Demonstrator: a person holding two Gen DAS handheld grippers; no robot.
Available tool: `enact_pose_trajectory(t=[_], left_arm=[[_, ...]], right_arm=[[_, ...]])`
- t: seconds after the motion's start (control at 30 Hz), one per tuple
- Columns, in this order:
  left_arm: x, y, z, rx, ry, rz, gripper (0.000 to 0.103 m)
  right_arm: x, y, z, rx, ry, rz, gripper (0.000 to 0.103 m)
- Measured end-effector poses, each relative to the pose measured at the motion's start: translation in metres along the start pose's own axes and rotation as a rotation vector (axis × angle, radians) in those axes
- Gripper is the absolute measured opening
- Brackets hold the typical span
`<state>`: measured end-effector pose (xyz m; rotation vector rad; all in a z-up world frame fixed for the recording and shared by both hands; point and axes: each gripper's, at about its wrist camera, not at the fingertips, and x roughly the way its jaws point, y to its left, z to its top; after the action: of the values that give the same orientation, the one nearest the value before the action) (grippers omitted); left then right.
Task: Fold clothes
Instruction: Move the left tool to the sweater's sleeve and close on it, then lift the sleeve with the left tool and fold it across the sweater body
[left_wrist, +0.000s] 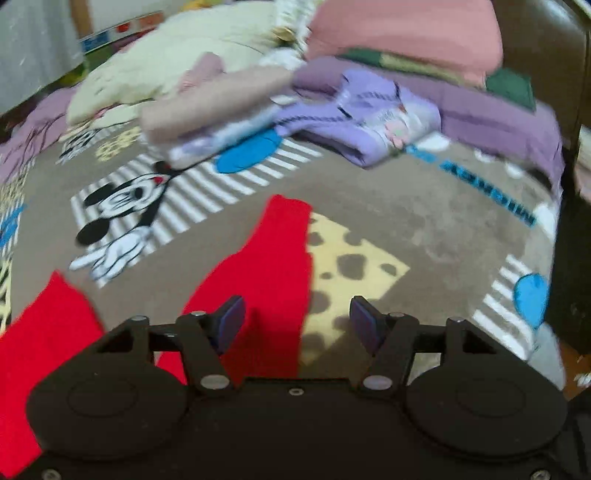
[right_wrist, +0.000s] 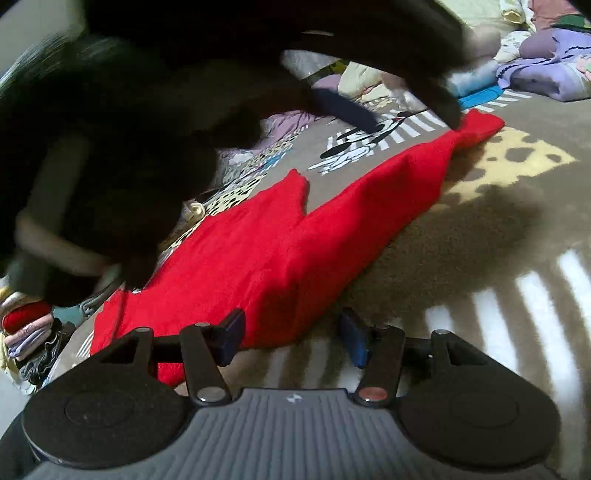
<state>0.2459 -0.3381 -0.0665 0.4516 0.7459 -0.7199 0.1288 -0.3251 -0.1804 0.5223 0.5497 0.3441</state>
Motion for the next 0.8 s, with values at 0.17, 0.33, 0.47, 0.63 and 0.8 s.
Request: enact_pose_trajectory(t=[0.17,0.33,0.47,0.63,0.8], left_arm=[[0.046,-0.022,0.018,0.052,0.079,0.076,0.046],[0.085,-0.029,0.031,0.108,0.134,0.155,0.027],[0.088,-0.011,0.043,0.024,0.126,0.144,0.004],[0.036,0.06,0.043,-0.301,-0.032,0.048,0.003],[-0.027,0.128,0.024,-0.481,-0.221,0.032,0.003]], right_arm=[[-0.01,-0.014,0.004,0.074,-0.015,-0.004,0.046],[-0.011,-0.016,0.007,0.083,-0.012,-0.002,0.046],[-0.011,-0.019,0.01,0.116,-0.019,0.007,0.047],[-0.01,-0.017,0.012,0.117,-0.026,0.01,0.051],[-0.002,-0.005,0.014,0.049,-0.027,-0.016,0.061]])
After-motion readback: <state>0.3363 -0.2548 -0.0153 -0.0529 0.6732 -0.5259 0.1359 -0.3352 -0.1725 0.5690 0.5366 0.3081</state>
